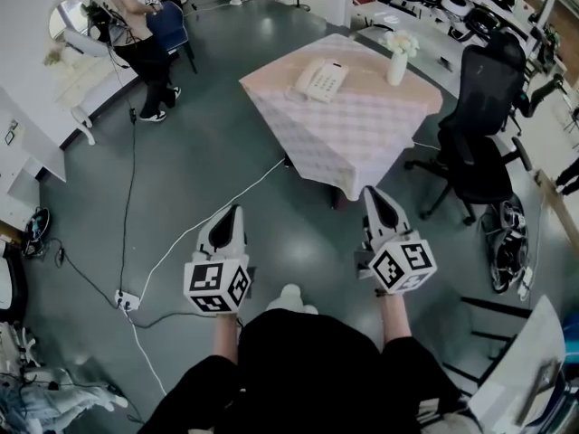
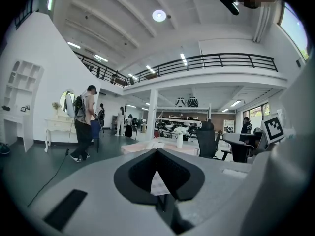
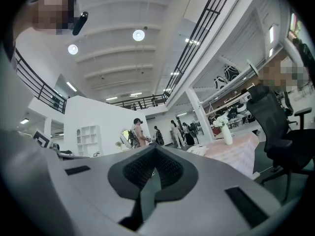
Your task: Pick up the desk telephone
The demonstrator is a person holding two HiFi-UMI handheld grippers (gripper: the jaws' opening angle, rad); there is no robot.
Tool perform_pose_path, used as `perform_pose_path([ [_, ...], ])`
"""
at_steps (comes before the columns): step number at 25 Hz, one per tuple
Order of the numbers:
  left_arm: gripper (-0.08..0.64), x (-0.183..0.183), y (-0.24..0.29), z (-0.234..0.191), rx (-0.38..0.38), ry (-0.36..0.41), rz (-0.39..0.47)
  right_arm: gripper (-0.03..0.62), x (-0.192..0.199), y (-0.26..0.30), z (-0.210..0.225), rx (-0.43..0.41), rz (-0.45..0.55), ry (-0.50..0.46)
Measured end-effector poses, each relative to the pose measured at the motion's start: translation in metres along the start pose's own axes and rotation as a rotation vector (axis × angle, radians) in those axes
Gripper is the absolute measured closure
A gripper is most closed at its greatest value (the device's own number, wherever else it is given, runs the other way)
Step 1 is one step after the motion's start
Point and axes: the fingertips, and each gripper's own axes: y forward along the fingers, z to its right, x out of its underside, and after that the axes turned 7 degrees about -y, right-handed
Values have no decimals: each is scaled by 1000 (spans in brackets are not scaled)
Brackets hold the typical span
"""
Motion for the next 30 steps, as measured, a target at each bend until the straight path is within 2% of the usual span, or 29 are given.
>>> perform_pose_path([
  [7, 560, 2, 23, -7, -11, -15, -10, 600, 5, 26, 10, -8, -9, 9],
  [15, 560, -7, 87, -36, 10, -28, -4, 600, 17, 86, 28, 6, -13, 15],
  [23, 560, -33, 168, -67, 78, -27, -11, 600, 16, 158, 51, 74, -14, 8],
  [30, 560, -46, 229, -73, 148, -17, -25, 600, 17, 202, 75, 133, -19, 1],
])
